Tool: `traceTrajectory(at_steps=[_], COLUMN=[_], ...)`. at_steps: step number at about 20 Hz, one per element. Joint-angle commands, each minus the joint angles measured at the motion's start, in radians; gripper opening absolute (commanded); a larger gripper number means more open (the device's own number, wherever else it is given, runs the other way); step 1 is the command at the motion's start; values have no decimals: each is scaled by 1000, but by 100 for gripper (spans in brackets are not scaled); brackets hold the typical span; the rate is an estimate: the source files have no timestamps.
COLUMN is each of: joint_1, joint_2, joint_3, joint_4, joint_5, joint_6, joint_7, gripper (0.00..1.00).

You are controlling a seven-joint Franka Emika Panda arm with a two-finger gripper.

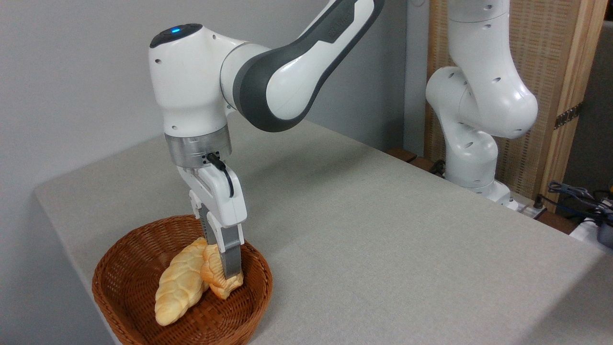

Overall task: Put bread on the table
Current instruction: 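Close the gripper around the small golden roll, then lift the golden roll out of the basket and carry it beside the basket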

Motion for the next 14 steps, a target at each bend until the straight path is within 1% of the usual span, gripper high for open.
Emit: traceTrajectory(at_steps=[1,5,7,8,9,12,14], joint_1=[2,3,5,3,3,8,11], joint_2=[0,-3,-5,-8,-14,-52,-80], joint_3=[1,10,12,12,12,13,15], joint_4=[3,42,62,63,63,62,62], joint_5=[10,-1,-19,-21,-21,-23,-26], joint_6=[17,17,15,15,14,-9,-60], joint_7=[14,16,14,14,14,8,8], gripper=[41,41,41,42,45,47,47])
